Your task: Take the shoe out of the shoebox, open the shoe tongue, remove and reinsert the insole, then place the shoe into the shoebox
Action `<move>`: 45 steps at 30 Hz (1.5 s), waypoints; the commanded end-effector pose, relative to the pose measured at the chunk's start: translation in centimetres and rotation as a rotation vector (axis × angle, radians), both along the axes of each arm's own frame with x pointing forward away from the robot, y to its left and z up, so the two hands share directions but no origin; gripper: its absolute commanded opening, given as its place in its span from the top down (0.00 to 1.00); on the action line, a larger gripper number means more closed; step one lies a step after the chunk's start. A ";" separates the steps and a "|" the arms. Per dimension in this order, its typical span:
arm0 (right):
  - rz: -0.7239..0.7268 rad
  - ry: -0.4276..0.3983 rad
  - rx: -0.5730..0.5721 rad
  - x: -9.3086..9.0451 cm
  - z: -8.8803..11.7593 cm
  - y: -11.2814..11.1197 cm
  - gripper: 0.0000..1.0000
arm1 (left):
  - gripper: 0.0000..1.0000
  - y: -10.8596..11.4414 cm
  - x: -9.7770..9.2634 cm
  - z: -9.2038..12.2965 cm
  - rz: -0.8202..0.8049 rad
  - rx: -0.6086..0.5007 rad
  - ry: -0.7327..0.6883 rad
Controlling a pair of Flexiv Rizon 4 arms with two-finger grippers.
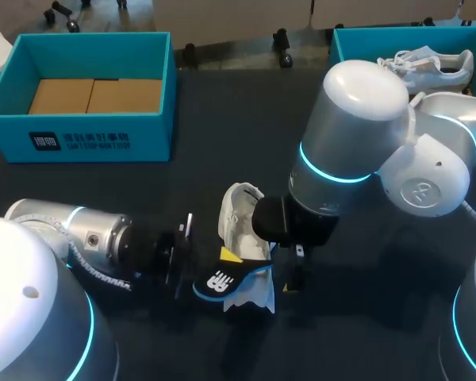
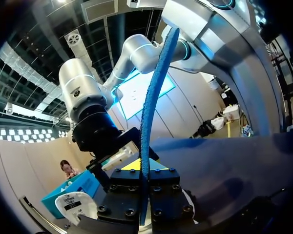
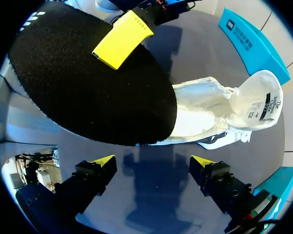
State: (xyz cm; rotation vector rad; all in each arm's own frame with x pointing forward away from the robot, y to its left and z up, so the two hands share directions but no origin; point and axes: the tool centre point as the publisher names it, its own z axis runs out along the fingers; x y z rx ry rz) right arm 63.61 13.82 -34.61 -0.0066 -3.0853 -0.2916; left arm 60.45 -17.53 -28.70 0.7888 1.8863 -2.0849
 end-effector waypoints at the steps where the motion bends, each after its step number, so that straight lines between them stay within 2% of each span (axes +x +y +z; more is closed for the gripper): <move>1: 0.000 -0.002 -0.001 -0.1 -0.1 0.1 0.00 | 1.00 0.2 0.0 0.1 -0.004 0.003 0.008; 6: 0.000 -0.002 -0.001 -0.1 -0.1 0.1 0.00 | 1.00 0.3 -0.4 0.4 -0.017 -0.006 0.010; 24: 0.000 -0.002 -0.001 -0.1 -0.1 0.1 0.00 | 1.00 -1.0 0.8 -1.2 -0.002 0.026 0.024; 45: 0.000 -0.002 -0.001 -0.1 -0.1 0.1 0.00 | 1.00 -0.8 1.5 -2.7 0.047 0.067 0.039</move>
